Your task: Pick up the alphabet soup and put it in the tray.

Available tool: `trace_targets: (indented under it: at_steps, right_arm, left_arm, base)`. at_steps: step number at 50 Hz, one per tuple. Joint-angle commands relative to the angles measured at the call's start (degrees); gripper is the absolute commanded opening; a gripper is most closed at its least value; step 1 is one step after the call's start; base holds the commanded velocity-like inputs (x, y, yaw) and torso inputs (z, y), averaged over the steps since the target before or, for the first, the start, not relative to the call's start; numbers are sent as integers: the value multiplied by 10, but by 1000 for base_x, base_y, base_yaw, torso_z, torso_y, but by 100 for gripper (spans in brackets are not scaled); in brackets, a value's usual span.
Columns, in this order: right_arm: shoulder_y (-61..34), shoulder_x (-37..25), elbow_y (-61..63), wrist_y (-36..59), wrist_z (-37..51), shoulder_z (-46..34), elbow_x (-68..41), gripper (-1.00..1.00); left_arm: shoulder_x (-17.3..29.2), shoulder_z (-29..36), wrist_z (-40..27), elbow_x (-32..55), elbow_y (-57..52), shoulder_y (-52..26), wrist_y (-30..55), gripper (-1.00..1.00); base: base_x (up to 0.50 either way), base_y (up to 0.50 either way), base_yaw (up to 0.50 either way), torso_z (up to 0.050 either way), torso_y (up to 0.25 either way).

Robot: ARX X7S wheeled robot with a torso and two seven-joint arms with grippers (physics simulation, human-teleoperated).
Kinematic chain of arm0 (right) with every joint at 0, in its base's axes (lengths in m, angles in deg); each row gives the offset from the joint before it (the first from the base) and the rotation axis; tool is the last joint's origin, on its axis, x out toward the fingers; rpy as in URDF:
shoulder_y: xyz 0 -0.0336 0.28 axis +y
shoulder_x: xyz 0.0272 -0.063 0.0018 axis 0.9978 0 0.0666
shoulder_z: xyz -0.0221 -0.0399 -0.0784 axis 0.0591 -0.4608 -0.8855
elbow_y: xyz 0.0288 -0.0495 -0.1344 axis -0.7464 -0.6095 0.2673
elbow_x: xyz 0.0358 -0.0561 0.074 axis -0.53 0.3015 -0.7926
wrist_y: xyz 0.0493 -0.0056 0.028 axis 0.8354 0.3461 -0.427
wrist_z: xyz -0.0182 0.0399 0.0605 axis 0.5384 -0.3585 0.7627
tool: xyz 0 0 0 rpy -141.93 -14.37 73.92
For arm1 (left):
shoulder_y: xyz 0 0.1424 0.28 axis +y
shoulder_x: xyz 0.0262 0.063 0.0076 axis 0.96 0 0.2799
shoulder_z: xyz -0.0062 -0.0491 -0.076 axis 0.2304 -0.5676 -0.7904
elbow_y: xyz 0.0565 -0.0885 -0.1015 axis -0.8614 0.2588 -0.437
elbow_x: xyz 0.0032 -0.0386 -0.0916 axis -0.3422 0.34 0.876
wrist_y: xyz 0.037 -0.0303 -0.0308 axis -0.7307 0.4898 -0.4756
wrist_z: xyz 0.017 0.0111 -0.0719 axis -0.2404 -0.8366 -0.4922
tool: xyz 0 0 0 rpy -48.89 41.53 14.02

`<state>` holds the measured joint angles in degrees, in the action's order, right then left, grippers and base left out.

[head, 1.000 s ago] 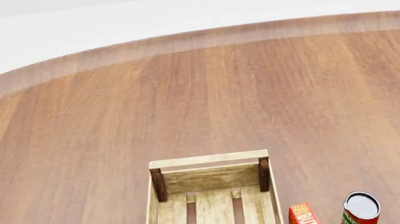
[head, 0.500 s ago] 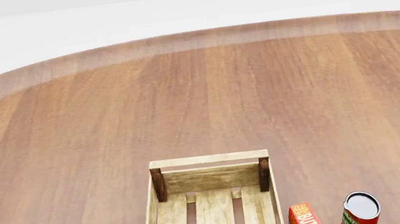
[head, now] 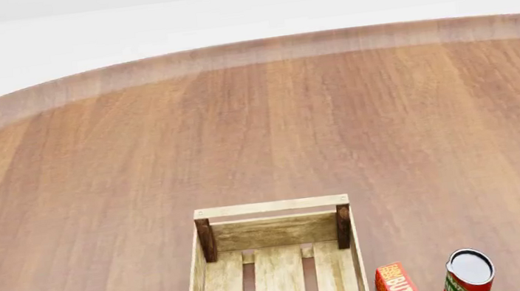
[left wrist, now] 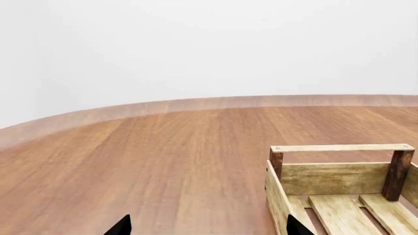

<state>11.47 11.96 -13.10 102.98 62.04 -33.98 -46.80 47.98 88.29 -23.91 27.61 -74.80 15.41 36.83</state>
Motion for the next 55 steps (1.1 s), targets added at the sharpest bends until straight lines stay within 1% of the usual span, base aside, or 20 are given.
trace_targets:
  at_steps: [1, 14, 32, 55]
  right_arm:
    - [-6, -10, 76, 34, 0, -33, 13, -100]
    - [-29, -18, 152, 84, 11, -70, -7, -100]
    - [-74, -25, 216, 148, 29, -121, -26, -100]
    - [-135, -17, 235, 193, 27, -205, -28, -100]
  left_arm:
    - [2, 3, -3, 2, -1, 0, -1, 100]
    - [5, 6, -6, 4, -4, 1, -1, 100]
    - [8, 10, -9, 8, -3, -2, -2, 100]
    - [12, 14, -14, 12, -4, -3, -3, 100]
  base:
    - [0, 0, 0, 0, 0]
    - [0, 0, 0, 0, 1]
    - [0, 0, 0, 0, 1]
    - [0, 0, 0, 0, 0]
